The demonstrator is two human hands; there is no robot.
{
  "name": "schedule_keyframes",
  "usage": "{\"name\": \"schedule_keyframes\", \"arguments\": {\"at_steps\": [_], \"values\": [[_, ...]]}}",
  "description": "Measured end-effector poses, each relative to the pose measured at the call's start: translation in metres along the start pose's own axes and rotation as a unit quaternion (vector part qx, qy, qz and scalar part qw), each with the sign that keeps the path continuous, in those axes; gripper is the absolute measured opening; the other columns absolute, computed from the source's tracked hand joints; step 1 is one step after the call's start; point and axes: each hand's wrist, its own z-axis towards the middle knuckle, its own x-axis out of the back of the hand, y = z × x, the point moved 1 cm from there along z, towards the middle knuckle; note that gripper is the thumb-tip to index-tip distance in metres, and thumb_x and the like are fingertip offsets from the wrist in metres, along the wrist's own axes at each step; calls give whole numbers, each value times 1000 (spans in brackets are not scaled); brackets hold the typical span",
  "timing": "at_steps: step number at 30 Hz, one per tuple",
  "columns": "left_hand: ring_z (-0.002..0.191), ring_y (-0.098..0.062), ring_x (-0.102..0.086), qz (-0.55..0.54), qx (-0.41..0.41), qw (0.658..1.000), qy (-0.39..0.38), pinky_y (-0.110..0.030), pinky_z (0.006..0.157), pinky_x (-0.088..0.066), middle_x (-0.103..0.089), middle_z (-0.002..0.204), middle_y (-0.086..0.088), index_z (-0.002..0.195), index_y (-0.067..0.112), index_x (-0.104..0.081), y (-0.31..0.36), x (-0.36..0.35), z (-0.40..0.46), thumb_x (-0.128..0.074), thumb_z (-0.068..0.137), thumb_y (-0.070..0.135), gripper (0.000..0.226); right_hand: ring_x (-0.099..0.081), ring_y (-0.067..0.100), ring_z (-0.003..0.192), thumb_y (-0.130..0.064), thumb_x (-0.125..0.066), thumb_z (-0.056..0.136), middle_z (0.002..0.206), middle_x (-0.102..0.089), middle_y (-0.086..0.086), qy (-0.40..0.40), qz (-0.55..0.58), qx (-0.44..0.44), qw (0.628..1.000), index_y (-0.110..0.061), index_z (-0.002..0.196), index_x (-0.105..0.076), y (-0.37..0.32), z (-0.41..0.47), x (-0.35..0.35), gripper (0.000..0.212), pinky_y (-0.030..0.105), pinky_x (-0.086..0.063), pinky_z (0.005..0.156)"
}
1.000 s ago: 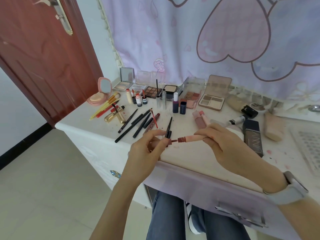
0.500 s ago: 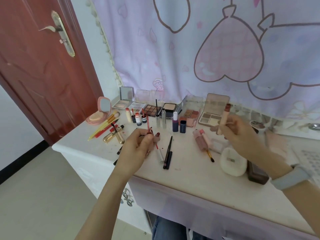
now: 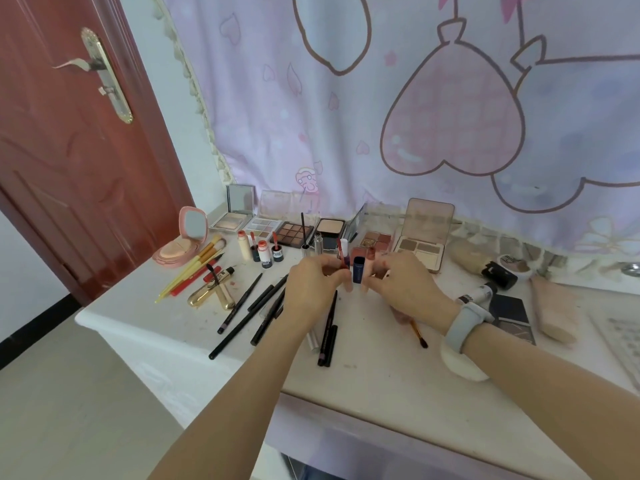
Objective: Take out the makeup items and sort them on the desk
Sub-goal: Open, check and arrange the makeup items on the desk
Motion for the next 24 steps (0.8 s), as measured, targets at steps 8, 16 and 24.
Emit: {"name": "schedule_keyframes", "arguments": {"at_steps": [8,16,24], "values": [[67,3,-57,25,-19,999,-24,-8,59,-40,-65,66,20,62,34,-67,-10,-4,8,-67,75,25,16,-43,23,104,-39,-51,87,95,-57,-1,-5,-118,-14,993,-29,88,-70,1,8,-13,22,35,-29,81],[68,-3,-58,43,-32,998,-30,-11,61,-41,-62,65,20,73,31,-65,-9,-8,8,-64,80,22,11,-44,24,106,-41,-55,86,94,-54,-1,-16,-109,-13,994,-32,101,-68,6,4,-12,22,35,-31,82],[60,9,-53,31,-31,999,-24,-7,58,-37,-60,66,27,66,36,-61,-10,-5,5,-64,79,23,18,-40,20,113,-44,-50,86,113,-54,-2,14,-165,26,986,-23,117,-55,18,-7,1,38,34,-30,90]]}}
